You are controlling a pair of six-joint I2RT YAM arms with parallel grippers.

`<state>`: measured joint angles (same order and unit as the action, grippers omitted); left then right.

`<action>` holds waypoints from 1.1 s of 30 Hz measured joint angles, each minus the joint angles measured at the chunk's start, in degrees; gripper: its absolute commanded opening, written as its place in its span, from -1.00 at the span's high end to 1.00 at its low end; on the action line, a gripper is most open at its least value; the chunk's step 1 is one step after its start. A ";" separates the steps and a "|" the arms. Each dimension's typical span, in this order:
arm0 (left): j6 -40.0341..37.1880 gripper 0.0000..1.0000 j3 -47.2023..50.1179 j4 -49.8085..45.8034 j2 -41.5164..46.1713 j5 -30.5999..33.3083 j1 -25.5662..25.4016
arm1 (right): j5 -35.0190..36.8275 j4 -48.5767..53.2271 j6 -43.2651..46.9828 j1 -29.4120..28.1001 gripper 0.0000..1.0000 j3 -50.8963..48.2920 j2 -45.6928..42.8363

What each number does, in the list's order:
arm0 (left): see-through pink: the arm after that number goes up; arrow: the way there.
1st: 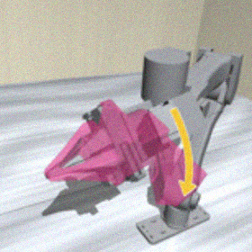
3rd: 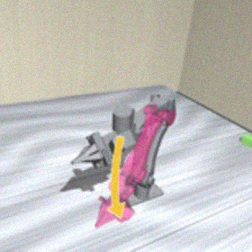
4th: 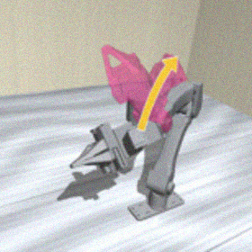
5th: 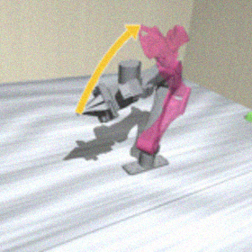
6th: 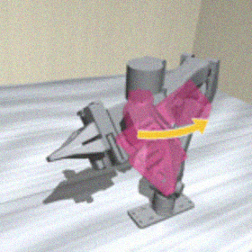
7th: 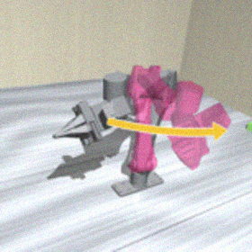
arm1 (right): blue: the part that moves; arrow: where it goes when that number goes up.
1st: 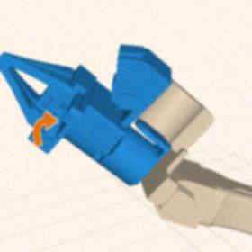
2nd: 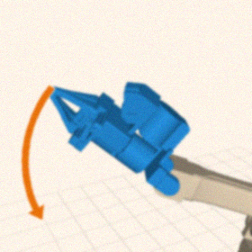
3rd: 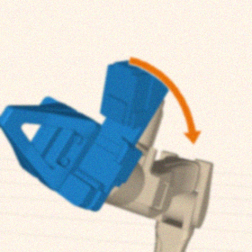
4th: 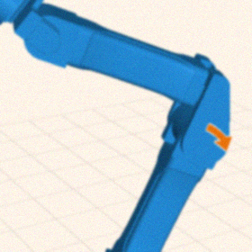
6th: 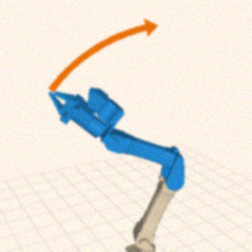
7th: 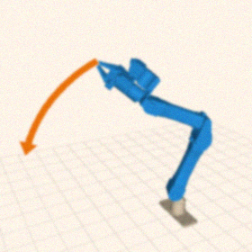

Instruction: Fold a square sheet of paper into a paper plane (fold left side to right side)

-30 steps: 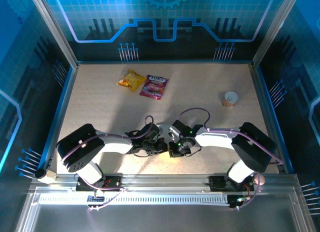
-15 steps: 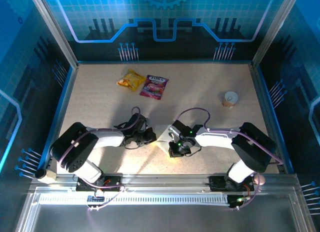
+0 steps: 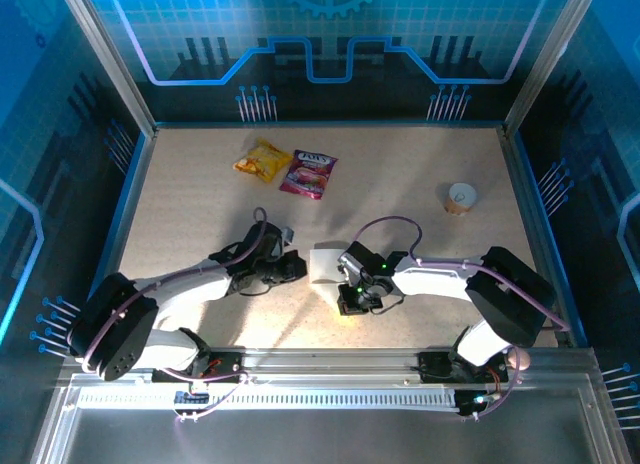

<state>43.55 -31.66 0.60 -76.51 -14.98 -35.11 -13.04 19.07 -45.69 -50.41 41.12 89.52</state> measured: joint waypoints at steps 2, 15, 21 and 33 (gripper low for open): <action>0.35 1.00 0.00 0.57 -1.09 -0.26 -2.93 | 0.13 -0.26 0.02 -0.15 1.00 -0.22 -0.15; 1.97 1.00 -3.08 4.59 -12.68 0.26 -7.50 | 0.22 -0.46 0.02 -0.15 1.00 -0.26 -0.22; 1.97 1.00 -2.91 4.85 -13.84 1.73 -7.87 | 0.20 -0.15 0.07 -0.15 1.00 -0.02 -0.22; 2.54 1.00 -2.91 5.95 -14.36 2.51 -8.41 | 0.42 0.87 -0.31 -0.09 1.00 0.74 -3.32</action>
<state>46.09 -34.57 6.55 -90.87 -12.47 -43.53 -12.62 19.94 -46.00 -50.50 41.87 86.19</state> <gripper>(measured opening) 0.065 0.061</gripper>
